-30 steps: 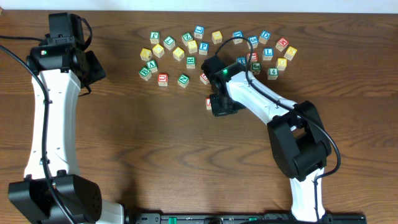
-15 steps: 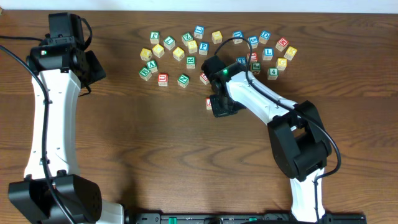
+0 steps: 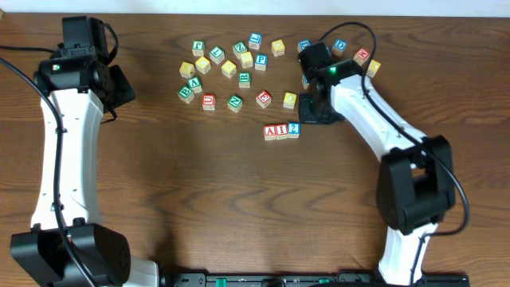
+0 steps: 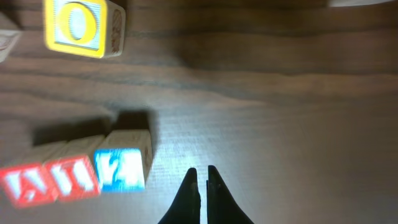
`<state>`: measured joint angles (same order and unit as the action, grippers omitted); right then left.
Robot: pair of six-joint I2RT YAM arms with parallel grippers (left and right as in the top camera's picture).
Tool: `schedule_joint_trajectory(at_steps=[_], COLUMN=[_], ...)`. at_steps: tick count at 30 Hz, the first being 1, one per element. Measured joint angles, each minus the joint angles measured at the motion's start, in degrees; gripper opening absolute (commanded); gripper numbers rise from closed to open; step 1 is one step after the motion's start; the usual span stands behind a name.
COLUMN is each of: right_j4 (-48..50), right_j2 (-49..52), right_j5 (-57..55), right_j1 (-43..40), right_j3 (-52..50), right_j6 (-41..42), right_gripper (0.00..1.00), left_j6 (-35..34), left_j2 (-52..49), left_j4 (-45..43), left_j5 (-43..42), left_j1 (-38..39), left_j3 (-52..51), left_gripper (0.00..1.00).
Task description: Spell out AI2
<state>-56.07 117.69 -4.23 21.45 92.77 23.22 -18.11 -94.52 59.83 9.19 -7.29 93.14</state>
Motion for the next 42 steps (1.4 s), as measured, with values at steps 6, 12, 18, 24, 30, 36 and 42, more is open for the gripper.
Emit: schedule_joint_trajectory(at_steps=[6, 12, 18, 24, 30, 36, 42], right_j4=[2.99, 4.61, 5.18, 5.84, 5.51, 5.33, 4.92], right_j2=[5.70, 6.32, 6.32, 6.32, 6.32, 6.32, 6.32], right_j5=[3.43, 4.72, 5.64, 5.99, 6.01, 6.01, 6.01], right_j1=[0.22, 0.37, 1.03, 2.14, 2.69, 2.69, 2.69], right_j3=[-0.04, -0.07, -0.07, -0.07, -0.07, -0.07, -0.07], right_j6=[0.83, 1.46, 1.79, 1.79, 1.79, 1.79, 1.79], right_gripper=[0.01, 0.01, 0.01, 0.01, 0.01, 0.01, 0.01], left_j6=[0.00, 0.00, -0.02, 0.00, 0.00, -0.02, 0.00], left_j2=[0.00, 0.00, 0.00, 0.00, 0.00, 0.00, -0.26], left_j4=[0.00, 0.07, 0.07, 0.09, 0.09, -1.16, -2.36], left_j5=[0.00, -0.13, -1.86, -3.10, -4.85, -5.05, -5.64], left_j1=[0.00, 0.00, 0.00, 0.00, 0.13, 2.23, 4.83], left_j3=[0.00, 0.00, 0.00, 0.00, 0.00, -1.86, -5.07], left_gripper=[0.56, 0.56, 0.56, 0.56, 0.56, 0.56, 0.56])
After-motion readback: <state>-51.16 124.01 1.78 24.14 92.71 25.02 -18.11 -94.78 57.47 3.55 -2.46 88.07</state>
